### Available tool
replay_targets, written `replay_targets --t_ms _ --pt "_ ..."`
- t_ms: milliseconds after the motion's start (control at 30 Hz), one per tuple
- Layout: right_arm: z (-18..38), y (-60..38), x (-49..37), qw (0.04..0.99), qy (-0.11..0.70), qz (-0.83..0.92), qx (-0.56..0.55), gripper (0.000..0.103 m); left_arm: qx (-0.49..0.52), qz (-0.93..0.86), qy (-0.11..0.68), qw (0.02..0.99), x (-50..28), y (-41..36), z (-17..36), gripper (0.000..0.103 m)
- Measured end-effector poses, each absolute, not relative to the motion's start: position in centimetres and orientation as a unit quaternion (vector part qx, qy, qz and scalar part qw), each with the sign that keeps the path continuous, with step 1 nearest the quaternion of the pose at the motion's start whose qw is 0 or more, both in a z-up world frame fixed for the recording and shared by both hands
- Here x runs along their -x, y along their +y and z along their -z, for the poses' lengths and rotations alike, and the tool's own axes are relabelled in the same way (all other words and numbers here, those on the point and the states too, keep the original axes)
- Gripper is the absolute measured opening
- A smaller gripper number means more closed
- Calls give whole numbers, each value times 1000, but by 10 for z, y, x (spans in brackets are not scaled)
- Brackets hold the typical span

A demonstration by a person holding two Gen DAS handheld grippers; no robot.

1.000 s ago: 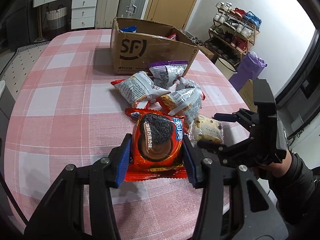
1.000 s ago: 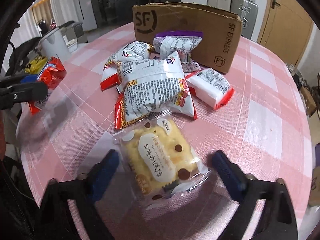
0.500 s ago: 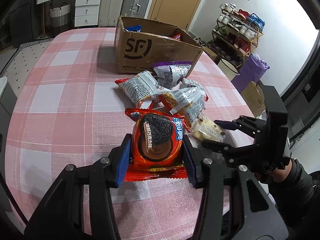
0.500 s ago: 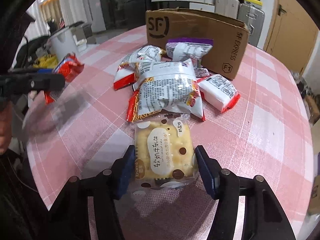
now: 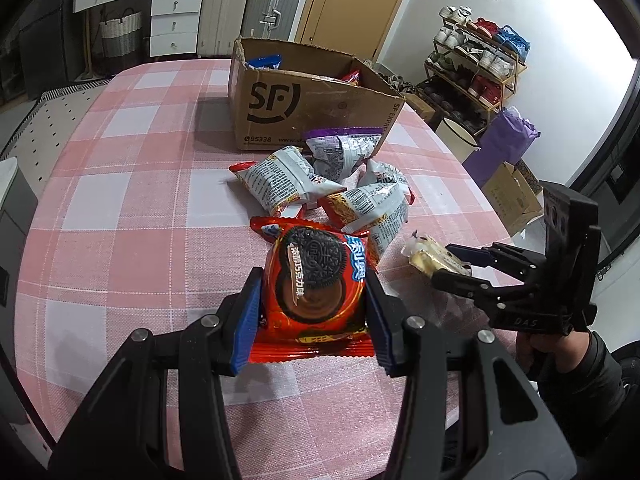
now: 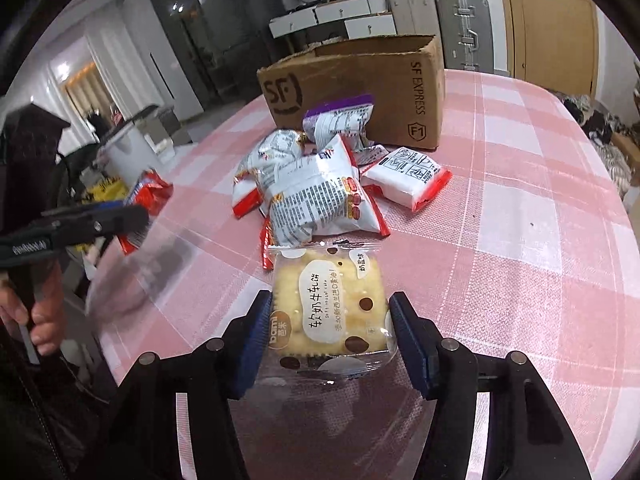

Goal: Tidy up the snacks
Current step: 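Carry both packets over the box and open both grippers to drop them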

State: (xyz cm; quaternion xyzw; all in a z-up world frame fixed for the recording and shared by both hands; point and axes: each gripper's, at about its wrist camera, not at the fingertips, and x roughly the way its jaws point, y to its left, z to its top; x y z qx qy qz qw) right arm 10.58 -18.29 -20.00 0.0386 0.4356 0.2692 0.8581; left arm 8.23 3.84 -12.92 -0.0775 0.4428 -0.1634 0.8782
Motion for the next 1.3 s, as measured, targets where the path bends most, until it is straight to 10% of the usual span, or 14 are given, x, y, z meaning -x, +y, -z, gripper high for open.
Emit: replay_targets --t_ms 1300 --pt "63 -216 -150 876 311 -316 -188 60 59 166 412 894 -162 36 63 45"
